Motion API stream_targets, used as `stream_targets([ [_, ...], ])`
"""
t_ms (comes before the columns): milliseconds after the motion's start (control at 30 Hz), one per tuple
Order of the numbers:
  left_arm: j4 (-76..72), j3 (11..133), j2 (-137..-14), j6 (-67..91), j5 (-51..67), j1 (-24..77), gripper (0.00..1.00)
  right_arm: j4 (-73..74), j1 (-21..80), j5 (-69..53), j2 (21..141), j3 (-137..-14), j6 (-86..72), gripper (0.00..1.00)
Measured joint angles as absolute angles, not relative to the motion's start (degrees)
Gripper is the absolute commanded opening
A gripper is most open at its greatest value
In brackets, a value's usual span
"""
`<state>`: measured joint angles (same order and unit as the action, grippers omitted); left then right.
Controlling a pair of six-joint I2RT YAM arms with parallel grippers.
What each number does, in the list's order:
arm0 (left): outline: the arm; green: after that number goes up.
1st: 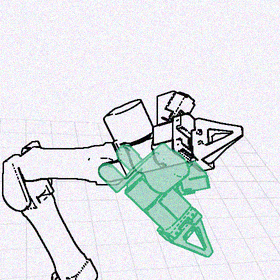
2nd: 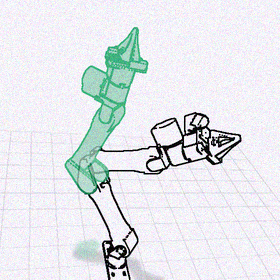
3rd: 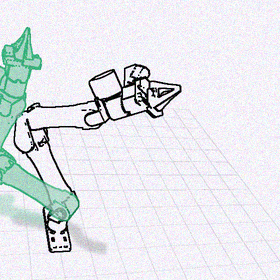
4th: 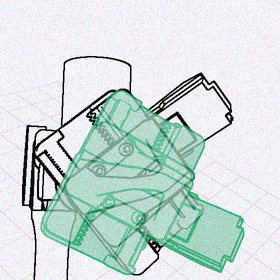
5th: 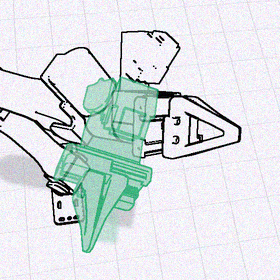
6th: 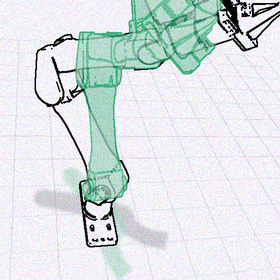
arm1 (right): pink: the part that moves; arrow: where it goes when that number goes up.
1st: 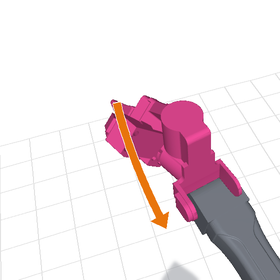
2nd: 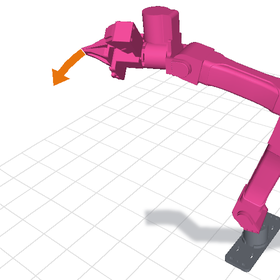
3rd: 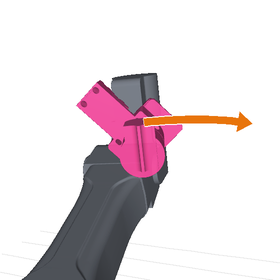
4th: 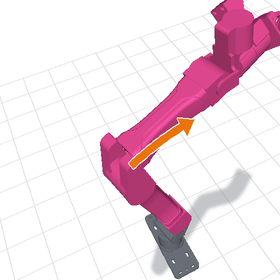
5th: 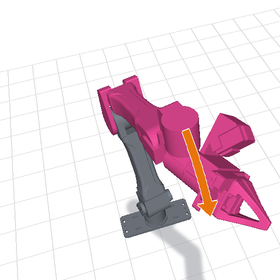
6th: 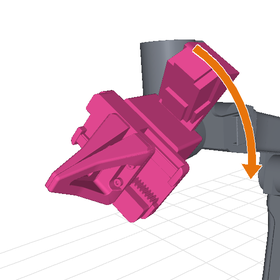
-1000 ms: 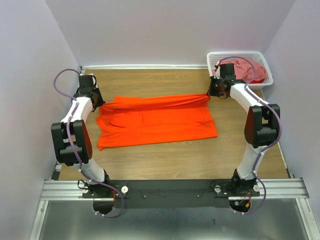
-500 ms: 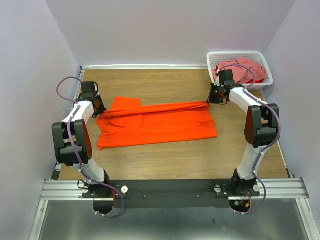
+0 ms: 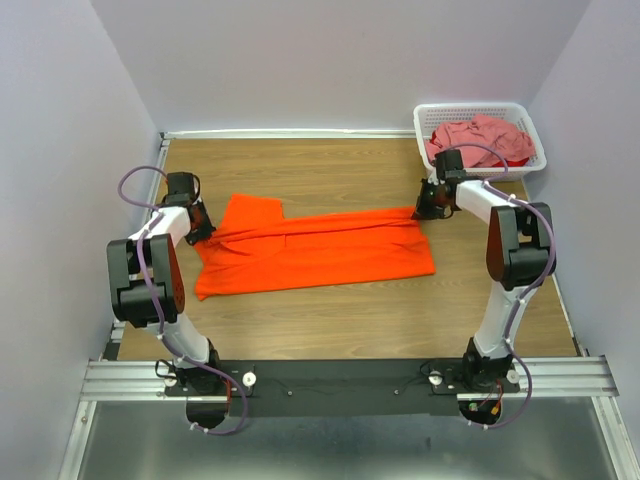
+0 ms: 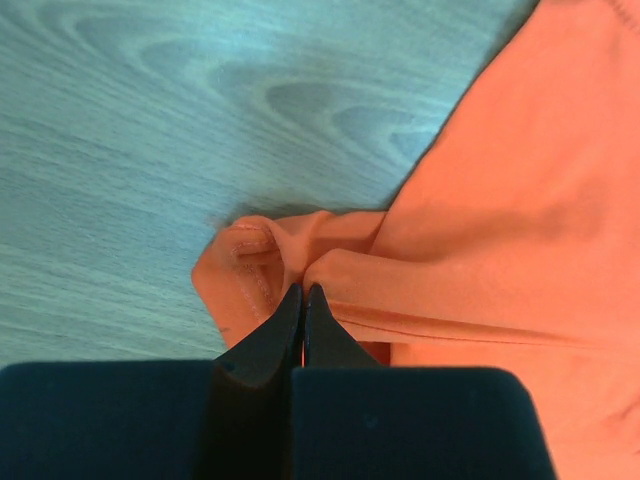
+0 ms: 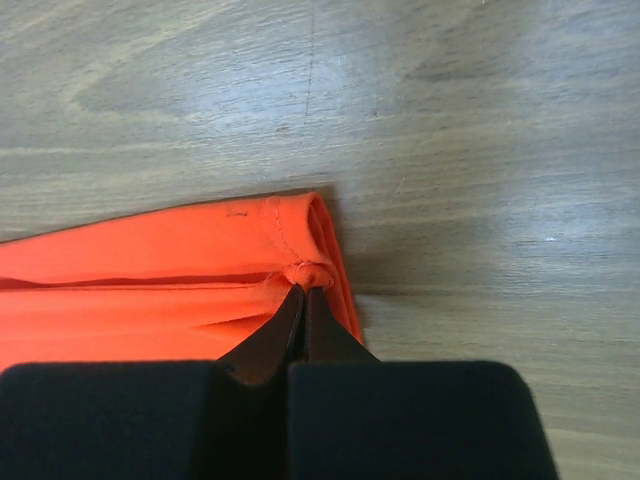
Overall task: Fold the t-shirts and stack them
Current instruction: Fold the tshirt
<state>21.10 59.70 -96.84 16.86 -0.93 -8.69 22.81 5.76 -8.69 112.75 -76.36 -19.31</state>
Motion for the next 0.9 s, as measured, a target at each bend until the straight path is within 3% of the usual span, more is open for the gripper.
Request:
stream_targets([
  [167,21.06,59.11,-97.84,17.17,-0.97,-8.80,0.08,22.79,5.63,-9.41,113.16,-76.34,-19.66,0.14],
  [200,21.08,59.02,-97.86,17.21,-0.99,-8.80,0.14,22.79,5.56,-9.52,113.16,-76.31,-19.66,0.28],
  [267,21.06,58.98,-97.86,17.41,-1.04,-8.80,0.20,22.79,5.50,-9.72,113.16,-76.25,-19.88,0.37],
  [300,21.10,58.98,-97.86,17.23,-1.02,-8.82,0.30,22.79,5.50,-9.80,113.16,-76.14,-19.84,0.45],
  [400,21.37,59.00,-97.80,17.15,-0.97,-8.88,0.49,22.85,5.52,-10.37,112.77,-76.07,-19.92,0.60],
  [500,22.68,59.02,-96.64,17.08,-0.97,-8.93,0.55,23.68,5.50,-10.50,111.48,-75.79,-19.94,0.68],
  [600,23.99,59.57,-94.59,16.97,-0.99,-8.93,0.55,24.36,5.50,-10.59,109.93,-75.79,-19.73,0.75],
  [900,26.37,69.21,-93.82,15.90,-2.57,-4.47,0.54,26.81,7.66,-11.03,106.26,-77.41,-16.97,0.76],
])
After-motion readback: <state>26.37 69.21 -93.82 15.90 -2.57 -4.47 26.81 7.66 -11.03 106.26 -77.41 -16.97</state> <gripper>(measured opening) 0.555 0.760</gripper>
